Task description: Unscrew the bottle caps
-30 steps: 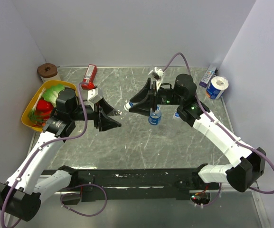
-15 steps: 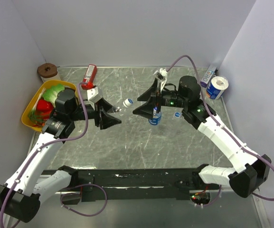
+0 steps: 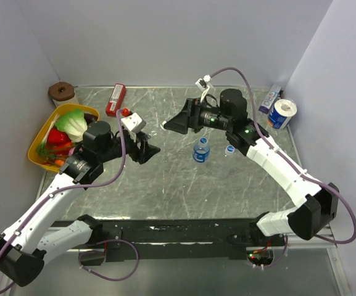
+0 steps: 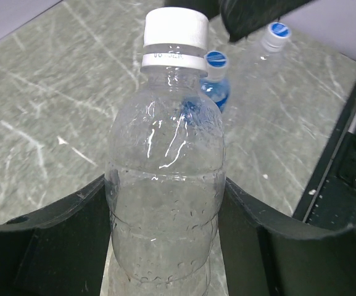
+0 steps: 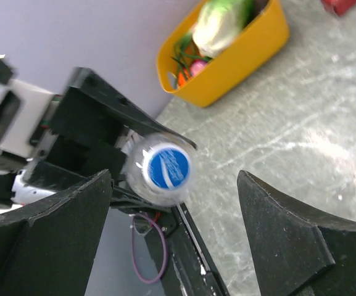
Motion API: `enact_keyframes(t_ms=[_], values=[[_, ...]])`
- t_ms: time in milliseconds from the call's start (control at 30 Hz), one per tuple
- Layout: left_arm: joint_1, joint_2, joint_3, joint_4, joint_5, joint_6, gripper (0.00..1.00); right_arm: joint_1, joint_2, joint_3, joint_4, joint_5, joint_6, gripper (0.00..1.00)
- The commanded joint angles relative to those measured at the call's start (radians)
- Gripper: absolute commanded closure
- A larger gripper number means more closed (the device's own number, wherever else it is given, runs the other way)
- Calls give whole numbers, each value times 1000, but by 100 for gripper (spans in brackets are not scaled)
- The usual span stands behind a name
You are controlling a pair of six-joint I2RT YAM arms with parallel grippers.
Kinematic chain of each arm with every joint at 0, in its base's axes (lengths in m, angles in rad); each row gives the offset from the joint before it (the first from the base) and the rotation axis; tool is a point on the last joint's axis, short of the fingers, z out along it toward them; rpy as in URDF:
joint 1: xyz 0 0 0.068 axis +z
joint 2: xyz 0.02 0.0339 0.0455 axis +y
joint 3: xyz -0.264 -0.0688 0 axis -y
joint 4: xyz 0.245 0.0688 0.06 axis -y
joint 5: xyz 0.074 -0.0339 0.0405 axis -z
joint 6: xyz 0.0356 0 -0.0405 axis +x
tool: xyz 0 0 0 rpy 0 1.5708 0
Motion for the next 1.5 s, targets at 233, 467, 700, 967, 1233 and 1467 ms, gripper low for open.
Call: enact_keyframes(t_ms=[233,467,700,967,1233,1467], values=[[-25,-1,39,9,-127,21,62,32,26,35,34,86,58,21],[-45,-1,38,-3,-173,30,62,38,53,55,36,115,55,28],[-56,6,38,-12,-190,37,62,43,67,64,54,138,61,33],[-64,9,38,-15,-200,40,62,44,84,70,86,129,81,35],[-64,6,38,-14,-211,40,62,49,101,83,74,114,76,45],[-64,11,39,-17,-219,38,62,49,93,72,95,86,81,61]])
